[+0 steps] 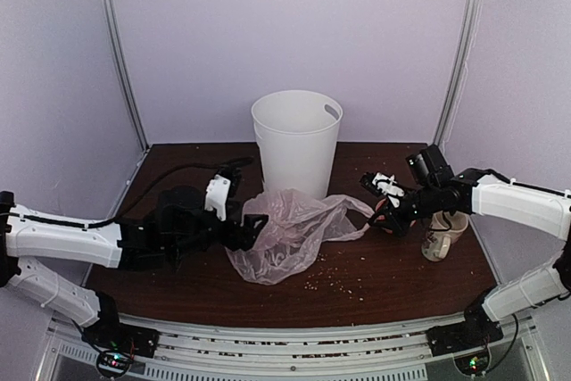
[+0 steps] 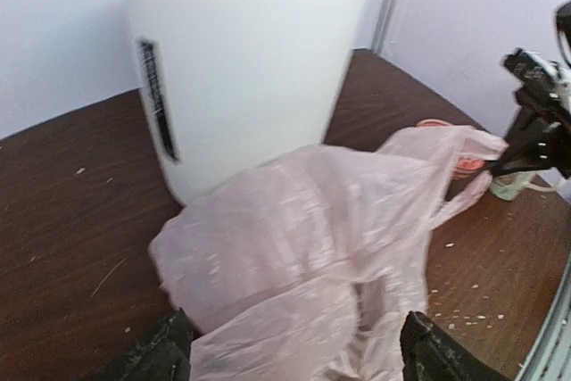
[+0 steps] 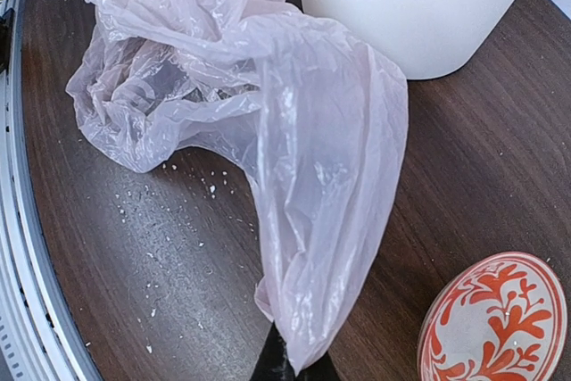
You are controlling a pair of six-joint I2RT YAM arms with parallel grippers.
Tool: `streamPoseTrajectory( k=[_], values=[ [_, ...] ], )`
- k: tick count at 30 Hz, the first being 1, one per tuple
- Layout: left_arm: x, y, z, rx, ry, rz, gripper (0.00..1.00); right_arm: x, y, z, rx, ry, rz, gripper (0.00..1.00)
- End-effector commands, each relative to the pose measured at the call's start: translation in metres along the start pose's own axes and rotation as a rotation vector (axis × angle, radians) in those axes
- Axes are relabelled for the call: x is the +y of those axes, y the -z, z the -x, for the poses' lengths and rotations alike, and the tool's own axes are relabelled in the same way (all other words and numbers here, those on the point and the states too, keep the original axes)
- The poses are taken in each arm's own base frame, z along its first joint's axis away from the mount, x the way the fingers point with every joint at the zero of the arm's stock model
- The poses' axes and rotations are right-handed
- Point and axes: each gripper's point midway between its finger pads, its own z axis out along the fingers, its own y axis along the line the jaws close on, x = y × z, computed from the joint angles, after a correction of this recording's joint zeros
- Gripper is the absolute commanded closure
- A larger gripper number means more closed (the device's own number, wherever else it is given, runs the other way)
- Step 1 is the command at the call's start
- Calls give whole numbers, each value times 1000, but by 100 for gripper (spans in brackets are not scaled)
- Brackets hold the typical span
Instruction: Put the trash bags into the trash bin
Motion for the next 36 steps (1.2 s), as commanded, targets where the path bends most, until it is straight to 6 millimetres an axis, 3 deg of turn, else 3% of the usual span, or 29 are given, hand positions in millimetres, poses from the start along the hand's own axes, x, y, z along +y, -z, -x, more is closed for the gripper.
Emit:
streamPoseTrajectory(
  k=[1, 8, 13, 28, 31, 36],
  values=[
    [46, 12, -44, 75, 115, 55, 17, -2, 2, -1, -19, 11, 0, 100],
    [83, 25, -77, 63, 253, 77, 20, -5, 2, -3, -18, 11, -7, 100],
    [105, 23, -106, 102, 335, 44, 41, -5, -1, -7, -4, 7, 0, 100],
    [93, -34, -98, 108, 249, -140, 40, -5, -6, -13, 18, -1, 19, 99],
    [88, -48, -97, 112, 234, -172, 45, -5, -6, -13, 21, 1, 20, 98],
    [79, -53, -90, 90, 222, -232, 71, -7, -4, -13, 16, -3, 16, 98]
  ],
)
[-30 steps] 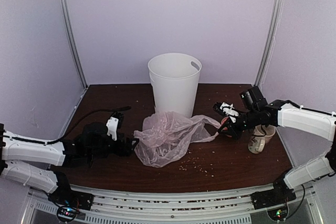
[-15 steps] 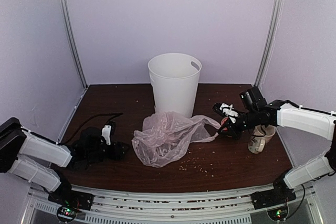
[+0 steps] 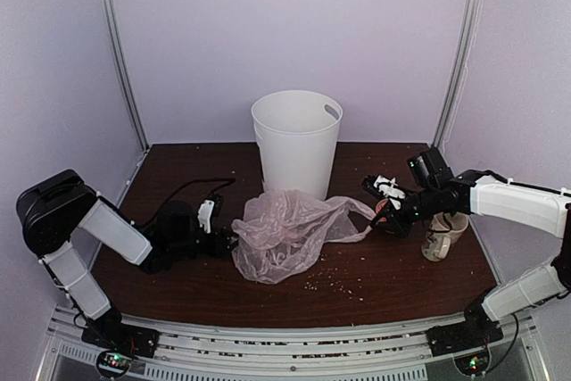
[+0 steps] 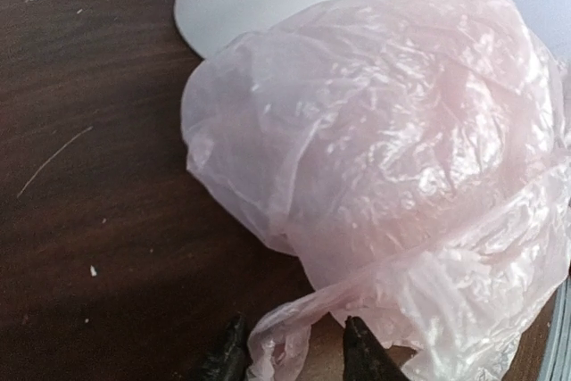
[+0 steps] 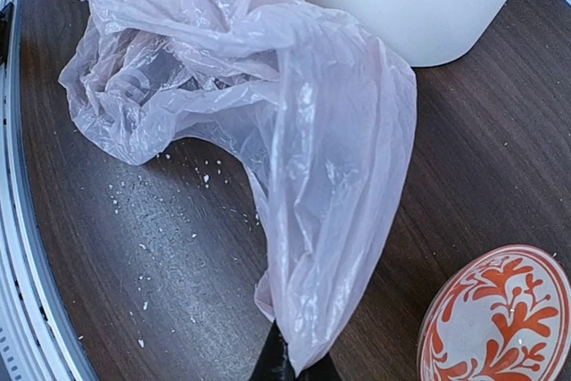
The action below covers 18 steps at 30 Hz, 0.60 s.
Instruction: Put the trash bags into the trash bin
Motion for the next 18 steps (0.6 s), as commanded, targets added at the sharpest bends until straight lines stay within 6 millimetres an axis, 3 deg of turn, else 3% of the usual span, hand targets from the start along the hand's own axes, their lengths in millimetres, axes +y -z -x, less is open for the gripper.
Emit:
streamPoseTrajectory(
  k=[1, 5, 12, 15, 18],
  values=[
    [-23, 3, 26, -84, -56, -111, 77, -2, 1, -3, -1, -4, 5, 98],
    [-28, 25, 33, -101, -50, -93, 98, -2, 2, -1, -8, -9, 10, 98],
    [-41, 77, 50, -107, -4, 27, 100, -1, 18, 25, -75, -44, 43, 100],
    [-47, 112, 71, -136, -3, 94, 100, 4, 32, 56, -93, -35, 103, 100],
    [-64, 150, 110, -201, -36, 119, 100, 7, 57, 113, -169, -27, 161, 100]
  ],
)
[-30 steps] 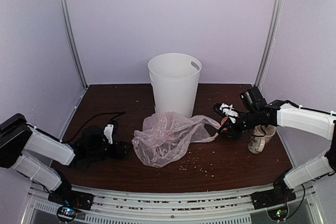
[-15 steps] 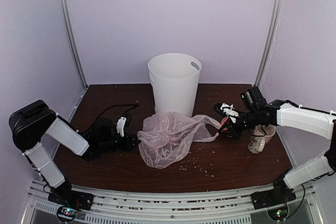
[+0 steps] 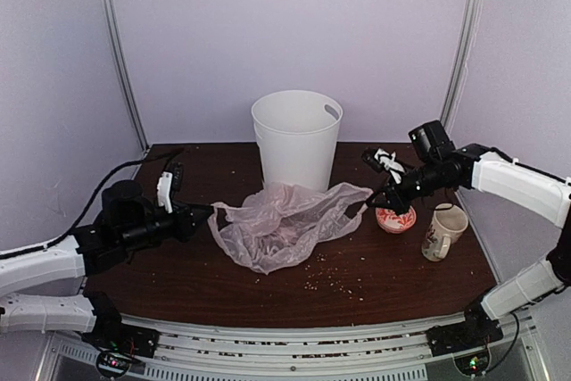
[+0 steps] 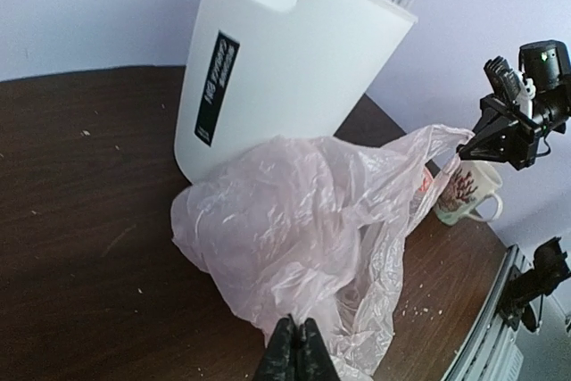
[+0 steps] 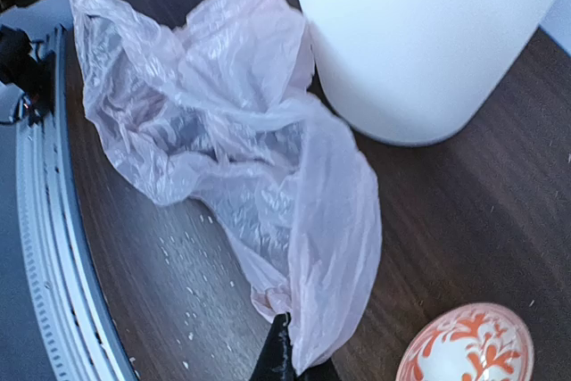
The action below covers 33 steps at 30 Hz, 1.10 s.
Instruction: Put the trash bags into the trash bin
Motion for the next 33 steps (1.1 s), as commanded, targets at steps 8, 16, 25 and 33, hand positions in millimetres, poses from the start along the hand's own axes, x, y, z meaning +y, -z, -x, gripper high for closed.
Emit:
streamPoseTrajectory(
  k=[8, 16, 25, 33],
  values=[
    [-39, 79, 155, -79, -105, 204, 100, 55, 70, 210, -336, 146, 195, 100],
    [-20, 70, 92, 148, -80, 234, 100, 100, -45, 147, -90, 109, 319, 100],
    [20, 79, 137, 9, -137, 532, 100, 117, -103, 197, -104, 98, 261, 100],
    [-82, 137, 316, -393, -346, 330, 100, 86, 16, 355, -596, 176, 156, 100]
  ],
)
